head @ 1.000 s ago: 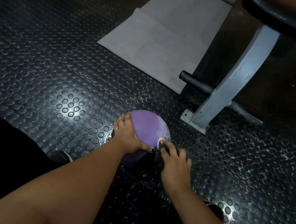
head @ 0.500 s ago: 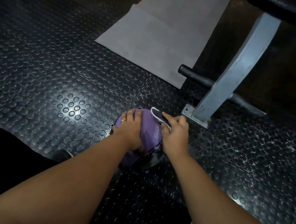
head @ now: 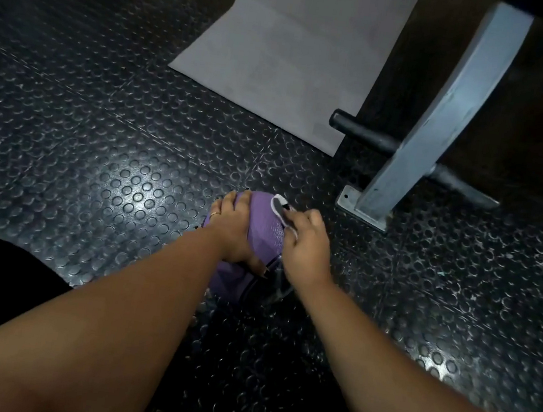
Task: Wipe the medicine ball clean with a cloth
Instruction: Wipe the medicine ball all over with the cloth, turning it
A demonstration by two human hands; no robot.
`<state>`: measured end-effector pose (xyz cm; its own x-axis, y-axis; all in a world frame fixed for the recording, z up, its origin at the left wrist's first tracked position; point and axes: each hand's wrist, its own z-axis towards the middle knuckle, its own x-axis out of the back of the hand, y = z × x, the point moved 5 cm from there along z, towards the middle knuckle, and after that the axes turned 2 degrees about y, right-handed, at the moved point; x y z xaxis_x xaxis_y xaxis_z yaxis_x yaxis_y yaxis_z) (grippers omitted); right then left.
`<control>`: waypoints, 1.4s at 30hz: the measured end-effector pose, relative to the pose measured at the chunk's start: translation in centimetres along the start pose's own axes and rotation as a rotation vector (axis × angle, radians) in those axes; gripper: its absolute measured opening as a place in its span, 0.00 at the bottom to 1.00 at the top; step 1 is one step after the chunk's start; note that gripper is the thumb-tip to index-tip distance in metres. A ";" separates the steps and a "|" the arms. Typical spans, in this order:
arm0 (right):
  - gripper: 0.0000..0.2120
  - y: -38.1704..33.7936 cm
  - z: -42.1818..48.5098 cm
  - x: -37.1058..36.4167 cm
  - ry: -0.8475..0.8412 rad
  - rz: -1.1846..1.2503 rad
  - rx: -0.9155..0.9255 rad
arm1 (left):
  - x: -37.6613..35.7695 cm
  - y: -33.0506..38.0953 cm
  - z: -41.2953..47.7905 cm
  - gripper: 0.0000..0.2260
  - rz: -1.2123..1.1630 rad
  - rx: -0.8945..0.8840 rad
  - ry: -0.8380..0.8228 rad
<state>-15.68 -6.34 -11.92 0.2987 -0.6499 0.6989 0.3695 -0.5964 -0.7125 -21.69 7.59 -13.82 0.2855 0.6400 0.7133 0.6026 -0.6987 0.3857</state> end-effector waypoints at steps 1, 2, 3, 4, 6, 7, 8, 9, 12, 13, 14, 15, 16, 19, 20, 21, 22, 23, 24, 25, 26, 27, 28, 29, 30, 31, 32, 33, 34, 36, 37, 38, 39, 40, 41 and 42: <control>0.16 -0.3 -1.4 0.0 0.004 0.042 0.018 | 0.1 -0.2 0.1 0.72 -0.014 0.003 0.001; 0.16 -0.6 -2.7 0.0 0.001 0.079 0.034 | 0.3 -0.3 0.2 0.72 -0.026 0.007 0.002; 0.16 -0.8 -3.5 -0.2 -0.004 0.103 0.051 | 0.4 -0.3 0.2 0.72 -0.032 0.011 -0.001; 0.17 -0.9 -4.1 -0.3 -0.008 0.113 0.065 | 0.6 -0.3 0.1 0.72 -0.031 0.013 -0.004; 0.16 -0.9 -4.1 -0.5 -0.005 0.119 0.075 | 0.7 -0.3 0.0 0.71 -0.029 0.006 0.006; 0.15 -1.0 -3.9 -0.4 0.010 0.130 0.063 | 0.7 -0.3 0.0 0.71 -0.031 0.002 0.012; 0.14 -1.0 -3.5 -0.2 0.027 0.143 0.040 | 0.5 -0.4 0.0 0.72 -0.035 0.001 0.020; 0.13 -1.1 -2.9 -0.2 0.041 0.152 0.008 | 0.4 -0.6 0.1 0.72 -0.043 0.006 0.032; 0.11 -1.1 0.1 0.0 0.095 0.075 -0.083 | -0.2 -0.8 0.1 0.73 -0.054 0.018 0.063; 0.11 -0.6 1.6 -0.1 0.088 0.022 -0.111 | -0.4 -0.6 0.0 0.73 -0.046 0.011 0.064; 0.12 0.0 3.0 -0.4 0.064 -0.030 -0.137 | -0.6 -0.5 -0.3 0.73 -0.041 0.001 0.058; 0.12 0.7 4.4 -0.6 0.026 -0.078 -0.156 | -0.7 -0.3 -0.5 0.73 -0.045 -0.007 0.049; 0.13 1.4 5.5 -0.9 -0.022 -0.121 -0.171 | -0.9 -0.2 -0.7 0.73 -0.062 -0.006 0.042; 0.14 2.5 6.9 -1.4 -0.109 -0.195 -0.184 | -0.8 0.3 -0.7 0.74 -0.088 0.035 0.047; 0.14 2.3 6.6 -1.2 -0.101 -0.195 -0.177 | -0.9 0.4 -0.5 0.74 -0.082 0.050 0.045; 0.14 2.0 5.9 -0.9 -0.077 -0.182 -0.161 | -0.9 0.6 -0.4 0.74 -0.072 0.058 0.039; 0.13 1.5 5.0 -0.6 -0.045 -0.160 -0.141 | -0.9 0.6 -0.2 0.74 -0.059 0.059 0.034; 0.13 1.1 3.6 -0.2 -0.015 -0.133 -0.119 | -0.8 0.7 0.0 0.74 -0.048 0.055 0.033; 0.13 0.6 2.1 0.1 0.009 -0.103 -0.092 | -0.7 0.6 0.2 0.73 -0.045 0.053 0.033; 0.12 0.1 0.3 0.3 0.023 -0.068 -0.061 | -0.5 0.6 0.4 0.72 -0.057 0.053 0.033; 0.11 -0.3 -1.4 0.4 0.025 -0.025 -0.035 | -0.3 0.6 0.6 0.71 -0.077 0.055 0.033; 0.10 -0.6 -2.7 0.4 0.014 0.024 -0.018 | -0.1 0.6 0.6 0.71 -0.093 0.059 0.034; 0.09 -0.7 -3.6 0.4 0.000 0.063 -0.008 | 0.0 0.7 0.6 0.70 -0.098 0.059 0.036; 0.08 -0.6 -3.9 0.4 -0.006 0.080 -0.005 | 0.0 0.9 0.6 0.70 -0.094 0.058 0.038; 0.07 -0.4 -3.8 0.4 -0.002 0.076 -0.006 | -0.1 1.1 0.5 0.71 -0.087 0.055 0.040; 0.07 -0.2 -3.5 0.5 0.007 0.066 -0.011 | -0.1 1.2 0.4 0.71 -0.082 0.057 0.043; 0.08 -0.2 -3.1 0.6 0.017 0.059 -0.017 | -0.2 1.2 0.4 0.70 -0.085 0.067 0.044; 0.08 -0.1 -2.5 0.7 0.023 0.054 -0.023 | -0.2 1.2 0.4 0.70 -0.101 0.083 0.046; 0.09 0.0 -2.0 0.7 0.028 0.043 -0.033 | -0.3 1.2 0.4 0.71 -0.124 0.101 0.048; 0.10 0.7 -0.5 0.6 0.046 -0.001 -0.065 | -0.1 1.3 0.3 0.70 -0.158 0.134 0.062; 0.11 1.2 0.5 0.6 0.057 -0.025 -0.093 | -0.1 1.4 0.2 0.70 -0.160 0.143 0.066; 0.12 1.8 1.6 0.5 0.060 -0.049 -0.124 | -0.1 1.5 0.0 0.70 -0.157 0.146 0.065; 0.13 2.5 2.8 0.3 0.043 -0.075 -0.152 | -0.1 1.5 -0.2 0.70 -0.155 0.144 0.064; 0.14 3.1 3.8 0.1 0.012 -0.103 -0.175 | -0.1 1.5 -0.4 0.71 -0.156 0.141 0.067; 0.15 3.6 4.8 -0.1 -0.026 -0.130 -0.195 | 0.0 1.5 -0.5 0.71 -0.163 0.140 0.072; 0.15 4.1 5.5 -0.3 -0.063 -0.156 -0.211 | 0.0 1.6 -0.5 0.71 -0.172 0.141 0.075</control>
<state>-9.39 -5.98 -14.64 0.3094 -0.5152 0.7992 0.2264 -0.7764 -0.5882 -21.16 6.31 -12.91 0.1168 0.7163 0.6879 0.7373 -0.5266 0.4232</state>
